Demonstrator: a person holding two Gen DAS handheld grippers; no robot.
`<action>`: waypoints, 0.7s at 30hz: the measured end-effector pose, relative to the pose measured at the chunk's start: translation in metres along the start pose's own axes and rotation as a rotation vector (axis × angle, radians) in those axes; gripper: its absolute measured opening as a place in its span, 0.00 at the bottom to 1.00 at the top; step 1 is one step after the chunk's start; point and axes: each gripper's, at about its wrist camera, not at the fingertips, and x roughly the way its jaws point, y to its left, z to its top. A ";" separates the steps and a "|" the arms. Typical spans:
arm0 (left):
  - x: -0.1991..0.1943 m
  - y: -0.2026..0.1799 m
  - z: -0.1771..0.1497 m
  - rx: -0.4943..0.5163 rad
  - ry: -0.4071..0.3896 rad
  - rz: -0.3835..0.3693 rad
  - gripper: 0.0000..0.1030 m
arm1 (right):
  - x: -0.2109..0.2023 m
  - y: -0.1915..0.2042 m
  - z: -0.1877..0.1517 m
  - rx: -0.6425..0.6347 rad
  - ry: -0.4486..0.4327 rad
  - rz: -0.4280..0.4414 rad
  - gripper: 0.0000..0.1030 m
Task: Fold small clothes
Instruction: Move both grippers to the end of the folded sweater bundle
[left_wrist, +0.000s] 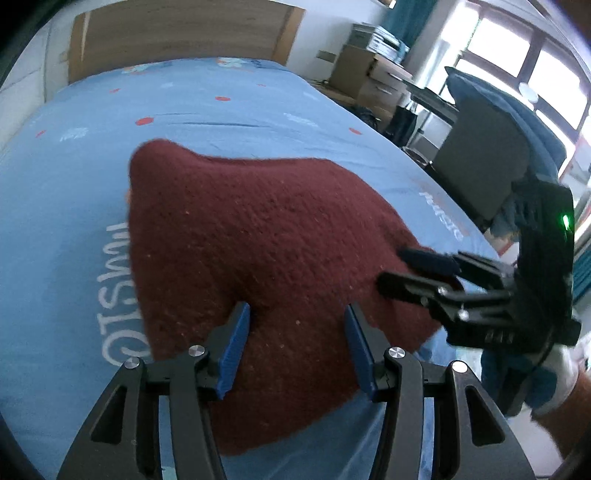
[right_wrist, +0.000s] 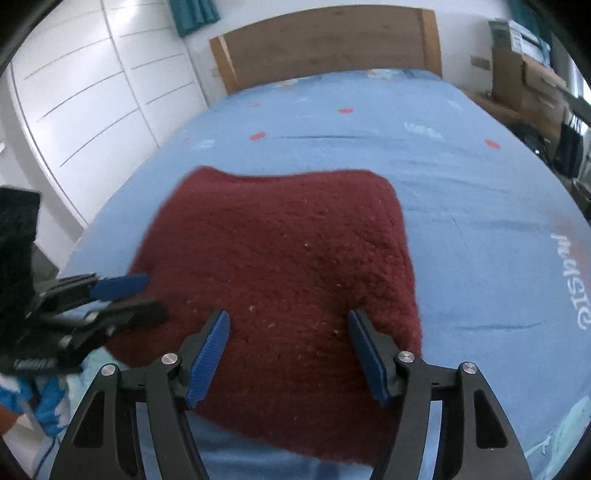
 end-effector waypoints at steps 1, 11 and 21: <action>0.003 -0.001 -0.001 -0.006 -0.001 0.001 0.45 | 0.001 -0.004 0.000 0.003 -0.002 0.009 0.65; 0.001 -0.006 0.003 -0.005 0.015 0.005 0.47 | 0.009 -0.028 -0.014 0.112 -0.010 0.079 0.66; -0.045 0.041 0.027 -0.107 -0.069 0.070 0.56 | -0.027 -0.018 0.019 0.145 -0.076 0.072 0.67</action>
